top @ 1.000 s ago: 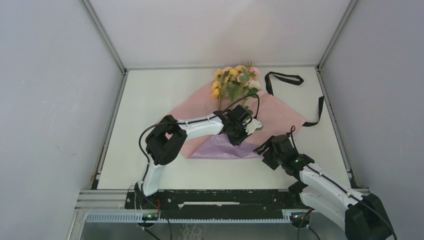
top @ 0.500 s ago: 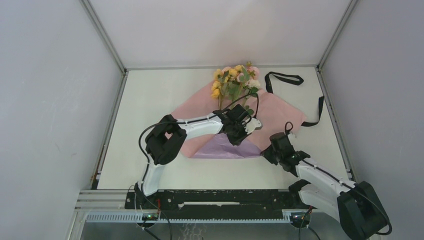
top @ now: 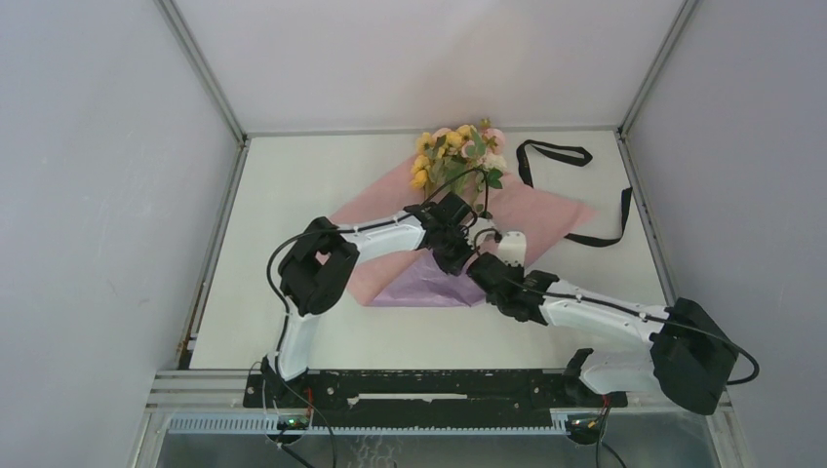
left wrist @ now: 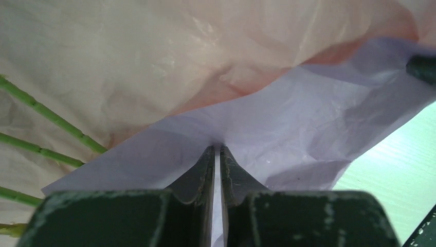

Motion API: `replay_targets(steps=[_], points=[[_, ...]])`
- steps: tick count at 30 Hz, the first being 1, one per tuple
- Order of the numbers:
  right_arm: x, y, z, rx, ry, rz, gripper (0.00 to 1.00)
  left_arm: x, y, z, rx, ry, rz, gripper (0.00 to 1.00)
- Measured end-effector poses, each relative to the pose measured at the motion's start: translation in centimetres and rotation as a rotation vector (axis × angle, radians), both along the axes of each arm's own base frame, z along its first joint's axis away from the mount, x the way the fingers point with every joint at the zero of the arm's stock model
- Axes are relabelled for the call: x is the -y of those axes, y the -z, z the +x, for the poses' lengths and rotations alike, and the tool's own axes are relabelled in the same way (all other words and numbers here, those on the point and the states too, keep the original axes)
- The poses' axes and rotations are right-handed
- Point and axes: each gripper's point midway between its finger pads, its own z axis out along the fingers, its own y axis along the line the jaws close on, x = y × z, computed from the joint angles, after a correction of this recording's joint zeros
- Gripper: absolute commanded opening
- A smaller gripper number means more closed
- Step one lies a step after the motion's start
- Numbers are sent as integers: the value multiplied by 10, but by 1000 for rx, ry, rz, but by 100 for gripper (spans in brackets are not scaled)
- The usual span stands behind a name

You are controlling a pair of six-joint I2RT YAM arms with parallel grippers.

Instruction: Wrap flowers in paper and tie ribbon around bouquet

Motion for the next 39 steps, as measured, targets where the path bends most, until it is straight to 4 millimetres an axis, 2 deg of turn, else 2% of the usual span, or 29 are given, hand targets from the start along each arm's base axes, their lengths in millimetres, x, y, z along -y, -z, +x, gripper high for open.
replay_targets(steps=[6,10,13,16,18,22,29,32,35,36,39], points=[[-24,-10,0,60,-223,-212,0,-2,0,2,-39,-22,-21,13],[-53,-22,8,102,-342,-329,0,-4,-1,4,-51,-33,-29,13],[-68,-21,7,113,-424,-403,0,-6,-2,4,-73,-45,-40,14],[-75,-13,7,99,-487,-487,0,-10,-2,6,-103,-62,-48,18],[-75,-8,7,84,-511,-526,0,-16,-3,7,-122,-75,-46,22],[-72,-3,6,61,-550,-585,0,-37,-13,10,-169,-115,-36,43],[-70,-4,6,53,-578,-612,0,-91,-63,33,-150,-230,-89,61],[-70,-4,6,48,-591,-622,0,-123,-65,27,-142,-281,-66,61],[-70,-5,7,46,-609,-638,0,-136,-47,13,-176,-291,-13,57],[-70,-6,7,47,-615,-643,0,-137,-40,9,-190,-290,1,53],[-74,-11,11,53,-637,-674,0,-139,-20,0,-236,-291,38,32]])
